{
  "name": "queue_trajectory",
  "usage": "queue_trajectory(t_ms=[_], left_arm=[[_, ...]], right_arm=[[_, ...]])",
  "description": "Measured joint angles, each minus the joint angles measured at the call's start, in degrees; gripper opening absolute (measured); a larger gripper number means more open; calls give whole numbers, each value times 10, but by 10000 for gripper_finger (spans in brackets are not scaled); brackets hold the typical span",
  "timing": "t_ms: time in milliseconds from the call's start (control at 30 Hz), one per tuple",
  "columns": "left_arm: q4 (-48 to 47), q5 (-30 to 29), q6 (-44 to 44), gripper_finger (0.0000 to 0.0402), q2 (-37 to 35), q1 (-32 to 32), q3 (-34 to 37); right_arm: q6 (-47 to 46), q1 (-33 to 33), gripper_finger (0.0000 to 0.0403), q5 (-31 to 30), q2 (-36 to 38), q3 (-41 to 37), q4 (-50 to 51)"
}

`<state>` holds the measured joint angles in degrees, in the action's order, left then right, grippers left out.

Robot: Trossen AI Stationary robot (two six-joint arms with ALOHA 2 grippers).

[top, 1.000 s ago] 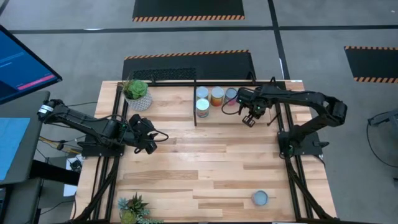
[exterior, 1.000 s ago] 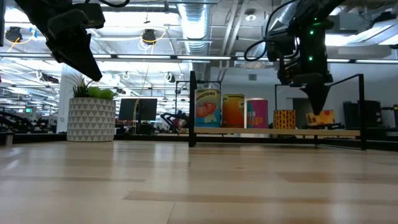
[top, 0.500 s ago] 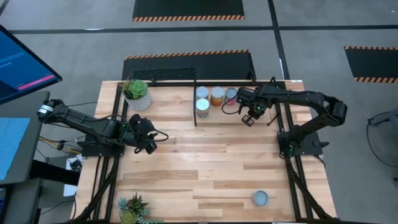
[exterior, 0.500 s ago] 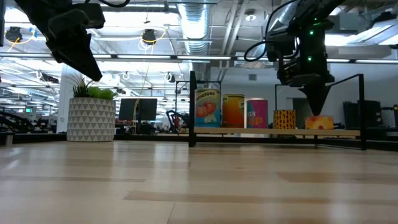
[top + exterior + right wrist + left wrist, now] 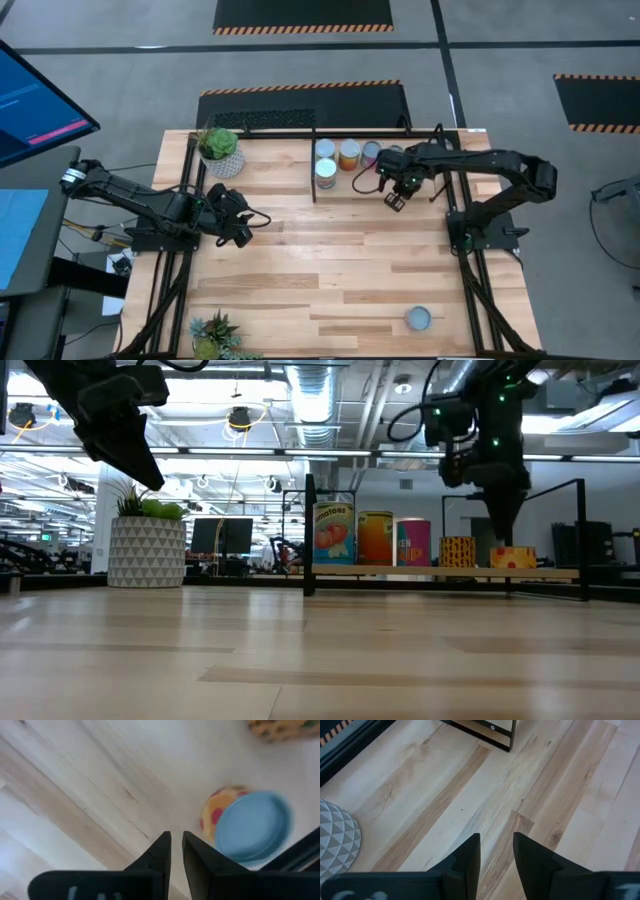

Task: Pick and place cans onto a shelf
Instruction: Put the canned pineapple rings on the shelf

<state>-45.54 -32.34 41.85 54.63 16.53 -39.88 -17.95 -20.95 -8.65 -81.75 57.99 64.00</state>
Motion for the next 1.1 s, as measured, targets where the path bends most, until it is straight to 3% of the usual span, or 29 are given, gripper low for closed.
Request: queue_trajectory(t_ms=[567, 1100], left_arm=[[0, 0, 0, 105, 0, 0, 0], [0, 0, -1, 105, 0, 0, 0]], right_arm=[[-31, -46, 71, -64, 0, -60, -20], [43, -133, 71, -95, 0, -60, -79]])
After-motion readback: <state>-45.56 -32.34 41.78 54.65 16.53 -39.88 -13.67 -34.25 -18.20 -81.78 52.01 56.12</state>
